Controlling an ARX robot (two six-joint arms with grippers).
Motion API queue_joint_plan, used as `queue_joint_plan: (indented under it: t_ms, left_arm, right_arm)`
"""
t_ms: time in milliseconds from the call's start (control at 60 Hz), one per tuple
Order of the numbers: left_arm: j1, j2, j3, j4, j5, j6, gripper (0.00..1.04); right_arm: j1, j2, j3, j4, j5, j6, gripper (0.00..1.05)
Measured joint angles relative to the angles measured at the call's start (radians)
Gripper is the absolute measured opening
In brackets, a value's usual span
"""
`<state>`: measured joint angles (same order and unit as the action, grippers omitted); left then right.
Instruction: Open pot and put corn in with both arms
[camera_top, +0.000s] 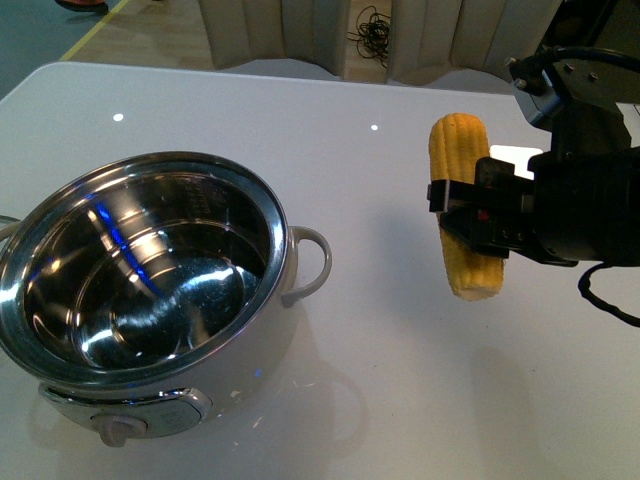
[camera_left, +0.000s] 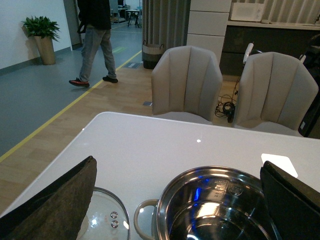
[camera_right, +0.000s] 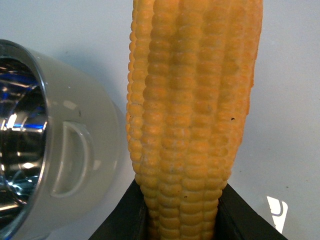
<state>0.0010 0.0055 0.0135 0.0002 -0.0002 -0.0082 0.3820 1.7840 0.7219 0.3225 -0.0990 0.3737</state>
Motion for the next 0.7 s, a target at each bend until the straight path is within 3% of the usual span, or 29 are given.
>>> queue_joint_plan:
  t_ms: [700]
  left_arm:
    - [0.0, 0.0, 0.0, 0.0, 0.0, 0.0, 0.98]
  right_arm:
    - [0.188, 0.109, 0.303, -0.15, 0.024, 0.219, 0.28]
